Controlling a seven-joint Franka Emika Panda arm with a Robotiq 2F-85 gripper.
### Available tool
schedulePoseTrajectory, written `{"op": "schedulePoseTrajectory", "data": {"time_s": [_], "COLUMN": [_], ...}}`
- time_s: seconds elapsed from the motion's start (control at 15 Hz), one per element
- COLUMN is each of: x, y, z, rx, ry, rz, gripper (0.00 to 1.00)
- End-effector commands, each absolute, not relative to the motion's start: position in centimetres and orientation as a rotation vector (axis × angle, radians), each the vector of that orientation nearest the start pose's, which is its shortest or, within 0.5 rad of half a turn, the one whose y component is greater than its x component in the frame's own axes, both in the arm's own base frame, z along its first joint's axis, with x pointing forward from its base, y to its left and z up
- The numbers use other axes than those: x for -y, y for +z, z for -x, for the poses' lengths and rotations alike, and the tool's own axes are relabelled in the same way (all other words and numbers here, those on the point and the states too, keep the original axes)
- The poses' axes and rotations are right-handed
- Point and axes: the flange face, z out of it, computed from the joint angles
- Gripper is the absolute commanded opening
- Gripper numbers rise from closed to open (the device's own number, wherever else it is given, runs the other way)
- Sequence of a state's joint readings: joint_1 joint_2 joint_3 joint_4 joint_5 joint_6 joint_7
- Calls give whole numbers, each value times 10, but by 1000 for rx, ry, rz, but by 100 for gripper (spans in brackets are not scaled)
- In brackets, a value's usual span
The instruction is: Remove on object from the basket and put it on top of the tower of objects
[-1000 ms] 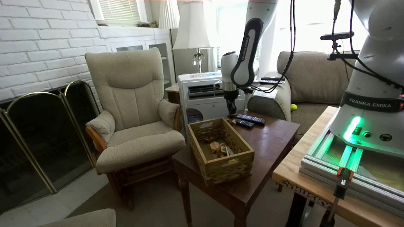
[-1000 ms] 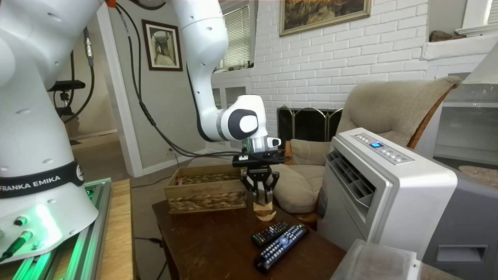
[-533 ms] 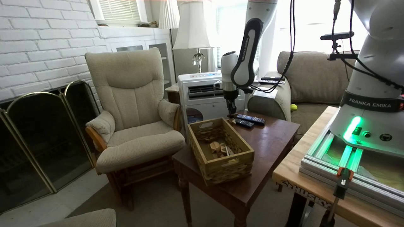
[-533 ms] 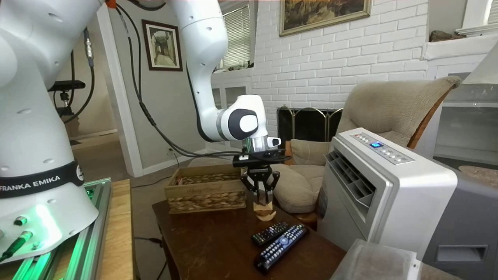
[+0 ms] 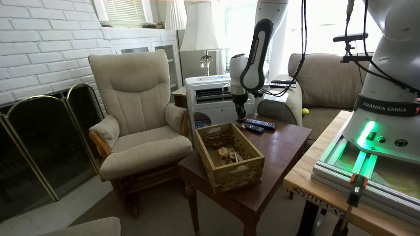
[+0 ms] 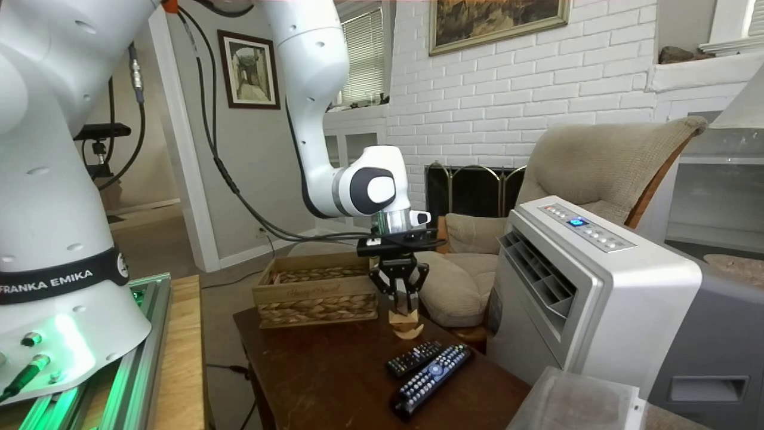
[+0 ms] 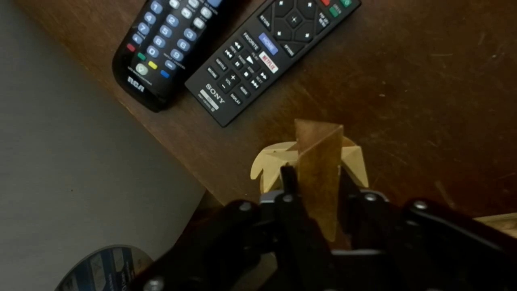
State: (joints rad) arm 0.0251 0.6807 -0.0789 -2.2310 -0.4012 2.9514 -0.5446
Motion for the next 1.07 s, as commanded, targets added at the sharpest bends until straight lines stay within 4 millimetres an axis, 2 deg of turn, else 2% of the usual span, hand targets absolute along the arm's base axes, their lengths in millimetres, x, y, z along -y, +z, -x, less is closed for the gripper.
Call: {"op": "schedulePoseTrajectory", "data": {"time_s": [0.0,0.47,0.8,1.0], "x": [7,7,0,-10], "y": [58,56,76,101], "z": [-523,-525,-522,-517], "rx": [1465,1472,1445,1444], "ry": [-2,-7,-14,-44], "rz": [2955,2952,2925,2910], "gripper": [51,98,100,100]}}
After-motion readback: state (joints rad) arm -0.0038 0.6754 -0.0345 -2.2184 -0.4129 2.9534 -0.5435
